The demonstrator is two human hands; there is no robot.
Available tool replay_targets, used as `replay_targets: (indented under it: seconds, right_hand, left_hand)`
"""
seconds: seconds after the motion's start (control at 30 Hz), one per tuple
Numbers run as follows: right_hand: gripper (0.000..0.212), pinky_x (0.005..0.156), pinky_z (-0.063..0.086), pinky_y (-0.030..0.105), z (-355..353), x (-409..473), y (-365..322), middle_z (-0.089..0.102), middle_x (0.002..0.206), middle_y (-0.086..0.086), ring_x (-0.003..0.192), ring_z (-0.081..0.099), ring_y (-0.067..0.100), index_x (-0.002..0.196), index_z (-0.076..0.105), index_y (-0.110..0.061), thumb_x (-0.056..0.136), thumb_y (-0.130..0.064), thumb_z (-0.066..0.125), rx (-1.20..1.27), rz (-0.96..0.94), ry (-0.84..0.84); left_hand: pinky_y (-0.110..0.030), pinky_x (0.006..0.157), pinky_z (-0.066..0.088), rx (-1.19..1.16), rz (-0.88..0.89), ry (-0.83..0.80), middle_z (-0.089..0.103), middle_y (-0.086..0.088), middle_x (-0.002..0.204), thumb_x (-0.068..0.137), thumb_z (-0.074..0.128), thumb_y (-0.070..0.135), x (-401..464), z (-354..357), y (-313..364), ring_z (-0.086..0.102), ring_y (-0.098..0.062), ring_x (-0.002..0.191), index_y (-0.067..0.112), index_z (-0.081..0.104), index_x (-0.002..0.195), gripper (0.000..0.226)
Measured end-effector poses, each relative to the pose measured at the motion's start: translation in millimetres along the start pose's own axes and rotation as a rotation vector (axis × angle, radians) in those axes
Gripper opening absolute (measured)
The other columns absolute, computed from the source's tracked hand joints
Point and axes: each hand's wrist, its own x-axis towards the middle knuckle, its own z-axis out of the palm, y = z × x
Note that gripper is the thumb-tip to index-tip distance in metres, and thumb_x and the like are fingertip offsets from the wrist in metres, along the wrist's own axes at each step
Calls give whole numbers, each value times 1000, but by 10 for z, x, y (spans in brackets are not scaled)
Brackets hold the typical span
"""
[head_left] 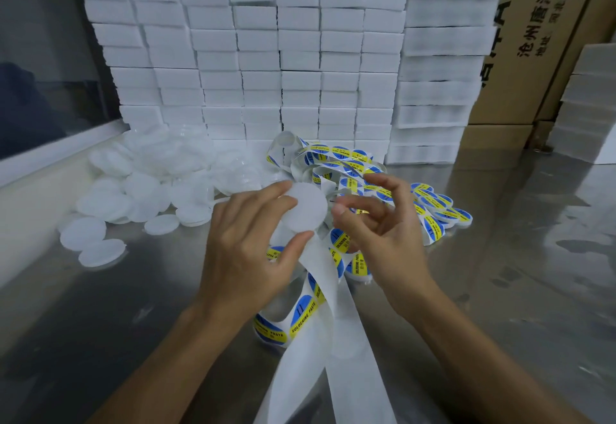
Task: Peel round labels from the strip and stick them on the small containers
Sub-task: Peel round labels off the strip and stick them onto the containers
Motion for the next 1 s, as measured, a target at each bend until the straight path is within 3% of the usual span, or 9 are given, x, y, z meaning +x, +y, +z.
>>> replay_targets:
  seconds: [0.23, 0.3, 0.37, 0.43, 0.53, 0.67, 0.83, 0.93, 1.0]
  right_hand:
    - [43, 53, 47, 19, 107, -64, -2, 74, 79, 12, 57, 61, 12, 110, 51, -23, 81, -3, 76, 67, 22, -24]
    - [43, 52, 47, 18, 102, -65, -24, 74, 77, 10, 54, 62, 11, 110, 51, -22, 81, -2, 75, 76, 21, -13]
    - [42, 52, 48, 16, 98, -65, -45, 74, 76, 9, 51, 61, 9, 109, 51, -20, 81, 0, 74, 99, 18, 3]
    - [41, 52, 48, 16, 91, -60, -50, 75, 76, 8, 51, 61, 8, 108, 52, -21, 81, 0, 74, 105, 19, 10]
    - [41, 54, 48, 16, 79, -57, -49, 75, 78, 8, 56, 64, 9, 107, 52, -23, 81, -1, 74, 73, 17, -1]
    - [40, 52, 48, 19, 78, -57, -46, 76, 79, 7, 58, 65, 11, 108, 52, -23, 81, -3, 75, 45, 22, -4]
    - [33, 50, 48, 21, 93, -64, -42, 74, 93, 7, 63, 65, 12, 104, 57, -22, 82, -6, 75, 31, 15, 37]
    - [16, 59, 54, 30, 67, -29, -42, 60, 116, 9, 84, 68, 14, 92, 65, -25, 86, -13, 73, -110, -43, 164]
    - [13, 67, 54, 31, -5, 21, -62, 61, 111, 8, 85, 67, 11, 85, 67, -25, 88, -13, 71, -207, -124, 220]
  left_hand:
    - [-39, 86, 51, -104, 8, -41, 65, -7, 123, 79, 77, 25, 3, 7, 73, 63, -27, 104, 4, 65, 116, 44]
    - [-30, 85, 52, -307, -198, -69, 64, 2, 123, 74, 80, 28, 18, -10, 108, 63, -17, 106, 16, 59, 123, 55]
    - [-25, 78, 55, -661, -575, -60, 66, 11, 118, 69, 82, 25, 70, -42, 166, 67, -13, 100, 28, 56, 120, 57]
    - [-26, 73, 57, -994, -896, -45, 72, 2, 109, 66, 85, 20, 129, -70, 152, 71, -18, 91, 26, 59, 116, 56]
    - [-27, 70, 58, -1208, -1095, -112, 75, -10, 96, 67, 75, 21, 160, -93, 83, 73, -24, 84, 16, 64, 111, 45]
    - [-28, 69, 58, -1355, -1193, -209, 74, -17, 94, 68, 70, 13, 154, -76, 98, 73, -27, 85, 5, 67, 104, 37]
    - [-25, 67, 58, -1400, -1231, -195, 74, -19, 94, 68, 70, 9, 142, -68, 81, 74, -25, 84, 1, 68, 97, 31]
    - [-26, 66, 58, -1385, -1261, -155, 74, -18, 94, 67, 71, 8, 135, -71, 55, 74, -26, 84, 2, 70, 95, 29]
    - [-26, 67, 58, -1378, -1276, -133, 74, -18, 94, 66, 71, 8, 127, -70, 36, 74, -28, 86, 2, 69, 95, 30]
